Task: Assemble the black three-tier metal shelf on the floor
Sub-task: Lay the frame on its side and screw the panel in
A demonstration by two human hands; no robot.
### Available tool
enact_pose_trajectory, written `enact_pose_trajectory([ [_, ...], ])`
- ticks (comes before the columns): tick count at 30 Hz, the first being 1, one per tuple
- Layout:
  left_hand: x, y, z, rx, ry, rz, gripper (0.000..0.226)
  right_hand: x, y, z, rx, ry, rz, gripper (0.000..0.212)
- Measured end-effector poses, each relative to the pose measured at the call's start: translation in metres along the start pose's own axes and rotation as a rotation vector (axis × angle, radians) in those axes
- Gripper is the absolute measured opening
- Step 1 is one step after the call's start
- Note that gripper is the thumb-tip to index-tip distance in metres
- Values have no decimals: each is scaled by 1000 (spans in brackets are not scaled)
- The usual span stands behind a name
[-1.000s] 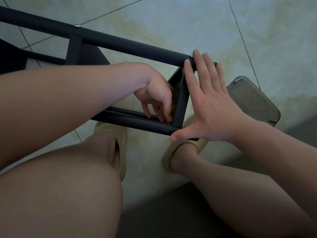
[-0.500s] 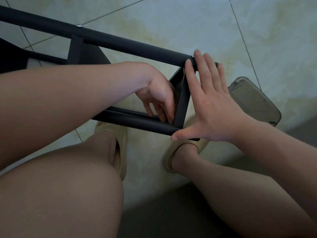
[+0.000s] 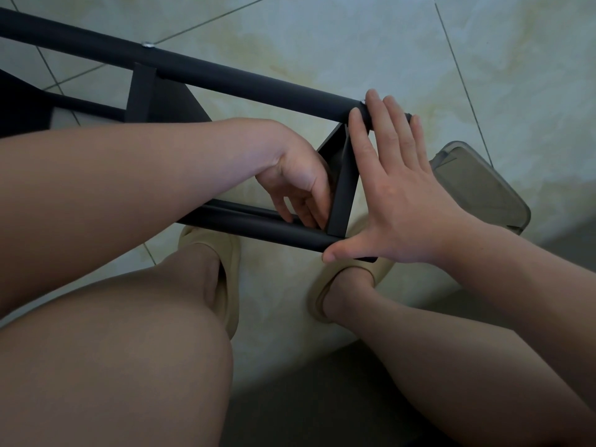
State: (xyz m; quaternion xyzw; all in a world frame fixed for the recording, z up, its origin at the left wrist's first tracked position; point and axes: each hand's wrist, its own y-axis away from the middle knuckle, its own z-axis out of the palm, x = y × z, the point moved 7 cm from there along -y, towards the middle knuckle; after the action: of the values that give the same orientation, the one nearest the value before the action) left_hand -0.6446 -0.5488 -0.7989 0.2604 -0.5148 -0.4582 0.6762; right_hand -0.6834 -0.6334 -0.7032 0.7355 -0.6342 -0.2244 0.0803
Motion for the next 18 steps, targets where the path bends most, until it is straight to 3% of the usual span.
enact_pose_trajectory([
  [18,3,4,1,-3,16,17,43,0,0,0,-10,4,1,156],
])
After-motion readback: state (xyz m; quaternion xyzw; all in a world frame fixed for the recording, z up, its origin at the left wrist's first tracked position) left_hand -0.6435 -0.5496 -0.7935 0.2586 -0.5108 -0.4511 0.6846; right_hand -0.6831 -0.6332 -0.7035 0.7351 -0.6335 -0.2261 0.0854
